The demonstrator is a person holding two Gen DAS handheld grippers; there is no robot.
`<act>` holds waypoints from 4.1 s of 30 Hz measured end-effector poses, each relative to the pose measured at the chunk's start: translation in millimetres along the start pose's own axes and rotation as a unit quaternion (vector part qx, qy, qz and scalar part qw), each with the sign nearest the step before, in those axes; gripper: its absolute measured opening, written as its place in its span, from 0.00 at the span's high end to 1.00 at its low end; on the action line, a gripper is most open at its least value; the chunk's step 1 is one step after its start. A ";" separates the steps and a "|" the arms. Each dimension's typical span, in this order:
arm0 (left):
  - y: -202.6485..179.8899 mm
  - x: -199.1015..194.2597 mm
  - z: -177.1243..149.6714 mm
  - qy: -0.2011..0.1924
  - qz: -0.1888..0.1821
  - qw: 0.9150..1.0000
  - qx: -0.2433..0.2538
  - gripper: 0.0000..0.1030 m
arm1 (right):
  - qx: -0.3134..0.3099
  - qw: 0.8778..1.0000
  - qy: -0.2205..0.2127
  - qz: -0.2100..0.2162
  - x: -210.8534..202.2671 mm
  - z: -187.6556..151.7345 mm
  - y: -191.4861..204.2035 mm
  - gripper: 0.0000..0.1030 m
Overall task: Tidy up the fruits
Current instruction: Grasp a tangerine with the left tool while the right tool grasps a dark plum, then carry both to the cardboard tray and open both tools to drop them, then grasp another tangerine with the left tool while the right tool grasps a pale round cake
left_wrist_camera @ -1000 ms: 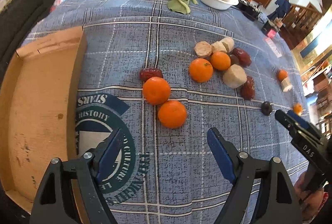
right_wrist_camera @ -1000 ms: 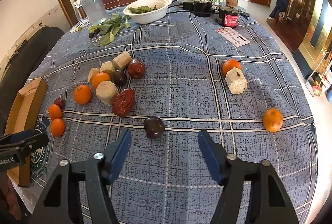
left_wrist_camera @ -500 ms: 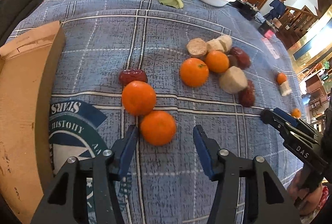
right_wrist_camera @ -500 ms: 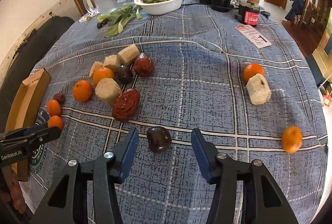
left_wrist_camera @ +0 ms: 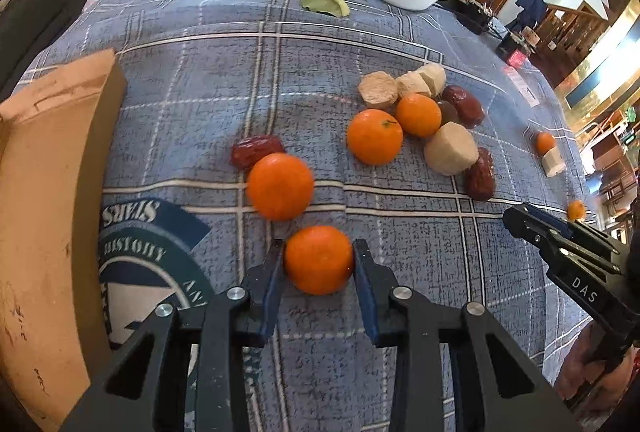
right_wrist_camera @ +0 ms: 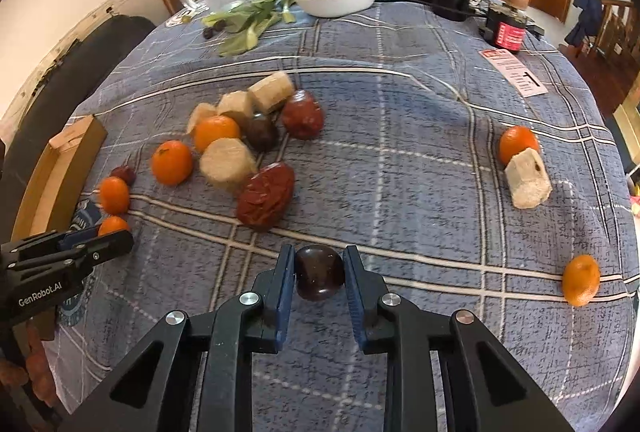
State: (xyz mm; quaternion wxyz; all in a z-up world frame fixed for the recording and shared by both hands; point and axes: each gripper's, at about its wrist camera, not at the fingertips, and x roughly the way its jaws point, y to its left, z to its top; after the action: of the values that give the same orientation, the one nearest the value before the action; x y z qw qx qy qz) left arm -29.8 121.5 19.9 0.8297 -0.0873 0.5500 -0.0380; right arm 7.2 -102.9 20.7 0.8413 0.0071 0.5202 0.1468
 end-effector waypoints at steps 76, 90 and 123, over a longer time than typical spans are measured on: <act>67.0 -57.9 22.5 -0.013 0.035 0.999 0.021 0.43 | 0.061 0.995 0.003 0.073 -16.6 -2.8 63.1 0.46; 20.9 10.0 36.0 0.000 0.016 1.000 0.007 0.43 | 0.001 0.998 -0.027 0.058 6.7 40.4 50.2 0.46; 91.5 -66.4 20.0 -0.068 0.032 0.995 -0.070 0.72 | -0.075 0.995 -0.006 0.061 7.0 40.1 97.3 0.64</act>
State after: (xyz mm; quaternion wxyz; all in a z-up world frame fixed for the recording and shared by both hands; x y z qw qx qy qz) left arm -40.5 224.0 70.6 0.8580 -0.1295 0.4960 0.0332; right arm 22.0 -2.4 49.0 0.8318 -0.0241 0.5016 0.2363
